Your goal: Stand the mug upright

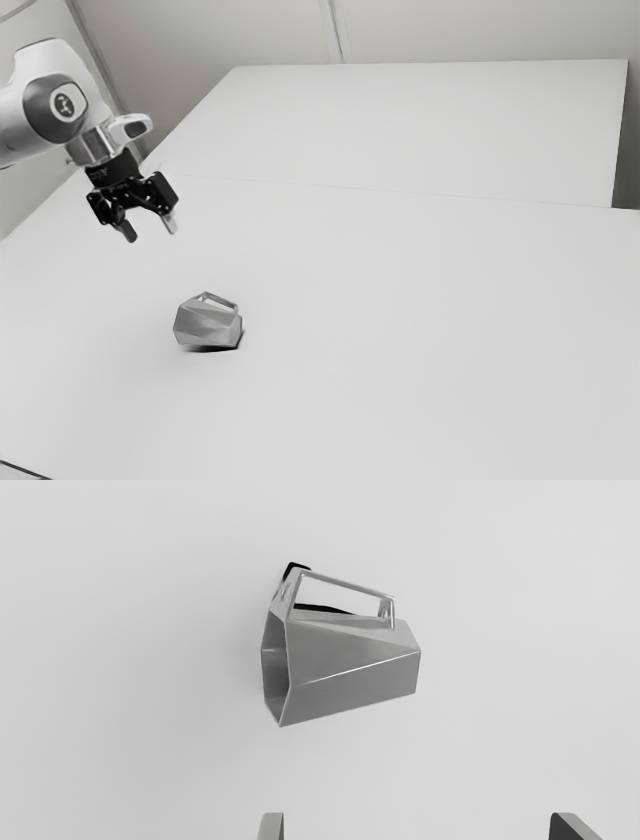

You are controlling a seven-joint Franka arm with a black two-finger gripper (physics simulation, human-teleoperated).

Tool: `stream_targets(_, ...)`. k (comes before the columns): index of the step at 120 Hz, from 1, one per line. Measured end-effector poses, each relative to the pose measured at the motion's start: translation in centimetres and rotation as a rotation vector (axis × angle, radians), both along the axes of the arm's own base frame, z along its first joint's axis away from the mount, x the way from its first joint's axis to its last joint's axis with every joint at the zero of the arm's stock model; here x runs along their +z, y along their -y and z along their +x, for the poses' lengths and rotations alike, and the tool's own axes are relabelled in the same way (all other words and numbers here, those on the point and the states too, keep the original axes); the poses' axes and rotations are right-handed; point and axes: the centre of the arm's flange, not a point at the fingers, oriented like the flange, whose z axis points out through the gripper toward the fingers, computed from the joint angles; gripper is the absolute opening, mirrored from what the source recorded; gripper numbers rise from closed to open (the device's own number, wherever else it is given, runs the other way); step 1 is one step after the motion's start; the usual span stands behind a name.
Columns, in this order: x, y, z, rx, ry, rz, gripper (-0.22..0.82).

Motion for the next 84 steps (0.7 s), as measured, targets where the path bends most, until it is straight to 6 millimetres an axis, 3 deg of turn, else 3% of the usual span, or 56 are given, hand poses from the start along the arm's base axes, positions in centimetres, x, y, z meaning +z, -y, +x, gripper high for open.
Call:
stream_targets(22,-3.9,-2.3,-1.2,0.019,0.020,-0.074,0.57)
stream_targets(84,-13.4,-4.5,-3.3,0.048,0.150,-0.263,0.57)
